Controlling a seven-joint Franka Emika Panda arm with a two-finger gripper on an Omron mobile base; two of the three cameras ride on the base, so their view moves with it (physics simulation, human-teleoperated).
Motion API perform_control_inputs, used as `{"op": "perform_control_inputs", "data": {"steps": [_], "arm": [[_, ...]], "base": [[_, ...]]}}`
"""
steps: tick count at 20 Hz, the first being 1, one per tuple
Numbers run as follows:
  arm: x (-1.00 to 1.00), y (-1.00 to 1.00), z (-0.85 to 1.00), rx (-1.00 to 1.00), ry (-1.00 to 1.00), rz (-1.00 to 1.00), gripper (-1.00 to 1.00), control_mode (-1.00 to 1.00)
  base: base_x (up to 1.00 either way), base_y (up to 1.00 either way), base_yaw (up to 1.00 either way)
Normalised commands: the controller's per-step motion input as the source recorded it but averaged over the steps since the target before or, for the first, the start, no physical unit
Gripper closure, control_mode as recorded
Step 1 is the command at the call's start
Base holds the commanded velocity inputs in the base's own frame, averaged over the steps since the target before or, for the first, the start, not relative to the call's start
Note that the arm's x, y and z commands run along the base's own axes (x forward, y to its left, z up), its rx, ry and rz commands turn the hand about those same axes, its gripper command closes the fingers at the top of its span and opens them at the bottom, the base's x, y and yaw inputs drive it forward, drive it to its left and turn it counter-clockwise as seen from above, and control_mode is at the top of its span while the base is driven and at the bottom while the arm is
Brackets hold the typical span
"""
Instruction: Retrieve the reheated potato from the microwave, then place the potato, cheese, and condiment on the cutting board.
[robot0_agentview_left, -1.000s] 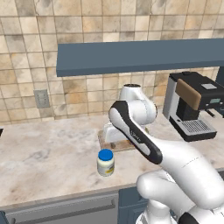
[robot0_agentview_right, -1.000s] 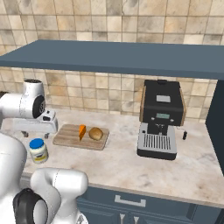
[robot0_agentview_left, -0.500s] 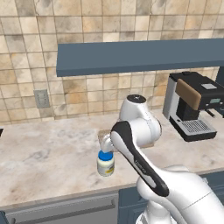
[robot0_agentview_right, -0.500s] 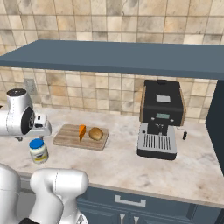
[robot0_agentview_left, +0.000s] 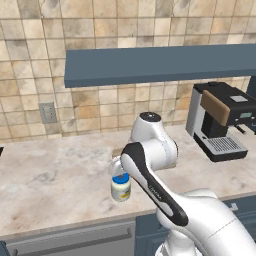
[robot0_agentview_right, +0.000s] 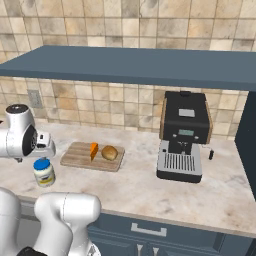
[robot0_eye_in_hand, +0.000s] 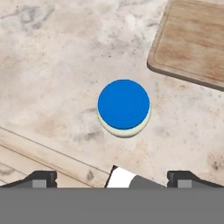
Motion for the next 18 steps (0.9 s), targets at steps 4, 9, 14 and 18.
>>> {"op": "perform_control_inputs", "data": {"steps": [4, 9, 14, 18], "arm": [[0.00, 0.11, -0.01, -0.02, -0.03, 0.00, -1.00, -1.00], [0.01, 0.00, -0.06, -0.05, -0.07, 0.00, -1.00, -1.00], [0.05, 0.00, -0.11, -0.02, -0.02, 0.00, -1.00, -1.00], [0.13, 0.00, -0.09, 0.00, 0.00, 0.00, -1.00, -1.00]], "base": [[0.00, 0.00, 0.00], [0.00, 0.00, 0.00], [0.00, 0.00, 0.00], [0.00, 0.00, 0.00]]}}
